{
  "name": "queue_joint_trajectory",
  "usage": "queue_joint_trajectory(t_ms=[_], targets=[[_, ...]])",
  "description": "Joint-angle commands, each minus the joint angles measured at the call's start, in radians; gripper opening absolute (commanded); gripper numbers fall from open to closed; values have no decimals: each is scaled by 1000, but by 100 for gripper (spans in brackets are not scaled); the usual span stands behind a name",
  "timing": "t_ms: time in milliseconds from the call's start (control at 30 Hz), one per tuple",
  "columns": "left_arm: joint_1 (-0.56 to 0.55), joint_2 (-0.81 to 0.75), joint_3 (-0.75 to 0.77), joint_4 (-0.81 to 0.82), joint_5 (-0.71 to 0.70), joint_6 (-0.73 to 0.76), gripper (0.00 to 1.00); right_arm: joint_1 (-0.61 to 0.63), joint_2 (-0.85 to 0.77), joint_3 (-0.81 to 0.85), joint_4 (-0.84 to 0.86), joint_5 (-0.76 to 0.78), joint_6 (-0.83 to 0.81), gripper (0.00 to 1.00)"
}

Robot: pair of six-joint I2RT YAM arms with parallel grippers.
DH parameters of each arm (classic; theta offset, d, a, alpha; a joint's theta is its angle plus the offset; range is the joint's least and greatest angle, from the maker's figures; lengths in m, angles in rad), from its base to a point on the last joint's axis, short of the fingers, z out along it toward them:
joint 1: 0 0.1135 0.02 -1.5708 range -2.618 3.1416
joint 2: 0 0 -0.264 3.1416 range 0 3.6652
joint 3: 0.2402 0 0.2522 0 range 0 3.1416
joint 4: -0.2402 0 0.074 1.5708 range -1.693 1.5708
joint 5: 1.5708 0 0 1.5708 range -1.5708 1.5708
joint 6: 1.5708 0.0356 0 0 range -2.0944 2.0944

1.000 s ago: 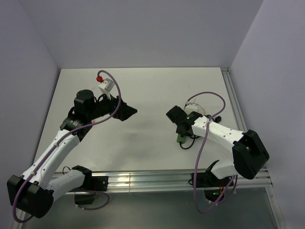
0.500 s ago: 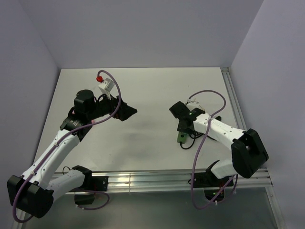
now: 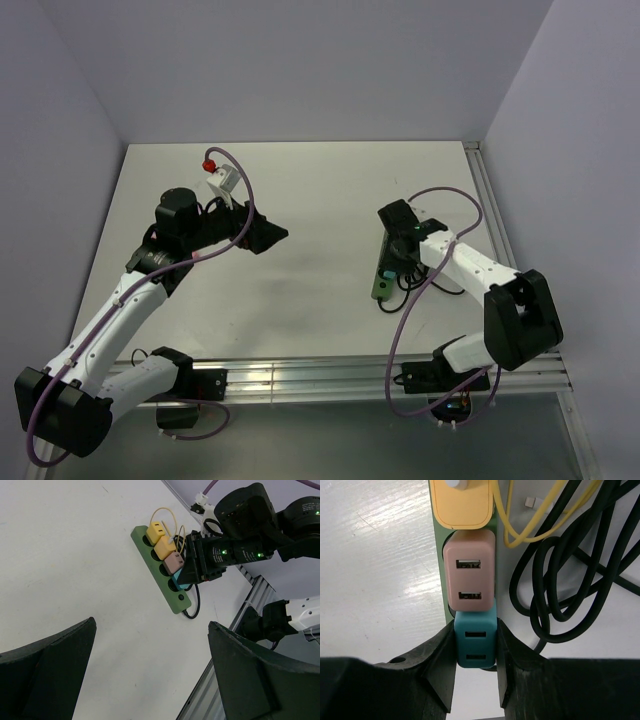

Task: Insert the plug

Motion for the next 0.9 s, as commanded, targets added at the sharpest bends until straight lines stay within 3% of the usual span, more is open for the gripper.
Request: queue_joint_trajectory(t_ms=[0, 300, 700, 867], targets=[[-1, -14, 4, 44, 25, 9, 99, -25, 43, -54, 71, 65, -39, 0], [-1, -12, 1, 49, 27, 7, 100, -63, 108, -80, 93, 116, -30, 0], [-1, -7, 4, 44, 25, 10, 100, 4, 240, -7, 100, 99, -19, 0], [-1, -7, 2, 49, 33, 5, 99, 4, 244, 13, 30, 197, 2, 0]])
